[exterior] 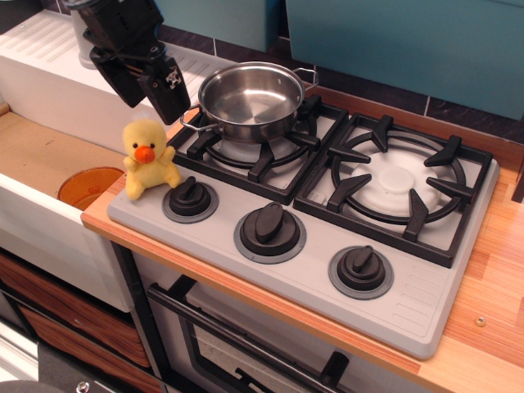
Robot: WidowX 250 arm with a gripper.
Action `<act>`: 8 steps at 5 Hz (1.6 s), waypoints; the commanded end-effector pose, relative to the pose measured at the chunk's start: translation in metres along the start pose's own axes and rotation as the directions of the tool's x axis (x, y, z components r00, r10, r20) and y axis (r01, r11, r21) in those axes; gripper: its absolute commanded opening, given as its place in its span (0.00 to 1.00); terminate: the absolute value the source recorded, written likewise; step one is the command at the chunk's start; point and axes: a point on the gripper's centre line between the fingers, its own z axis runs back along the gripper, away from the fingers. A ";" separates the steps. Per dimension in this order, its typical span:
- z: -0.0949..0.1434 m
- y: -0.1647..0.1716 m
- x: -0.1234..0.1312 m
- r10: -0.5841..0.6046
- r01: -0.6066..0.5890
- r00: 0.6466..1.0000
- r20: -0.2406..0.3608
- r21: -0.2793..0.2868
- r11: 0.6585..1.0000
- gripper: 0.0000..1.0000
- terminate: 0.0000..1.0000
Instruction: Put stuffedduck in pot or pan an put pot or pan on stove
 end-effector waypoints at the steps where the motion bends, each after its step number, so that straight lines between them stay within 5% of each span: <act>1: 0.008 0.015 0.001 -0.048 0.047 0.998 0.040 0.031 0.998 1.00 0.00; 5: -0.039 0.007 -0.010 -0.054 0.051 0.994 0.094 0.034 0.998 1.00 0.00; 6: -0.040 0.000 -0.012 -0.020 0.016 0.997 0.069 0.049 0.999 0.00 0.00; 8: -0.026 -0.022 -0.014 0.026 -0.031 0.998 0.048 0.091 0.995 0.00 0.00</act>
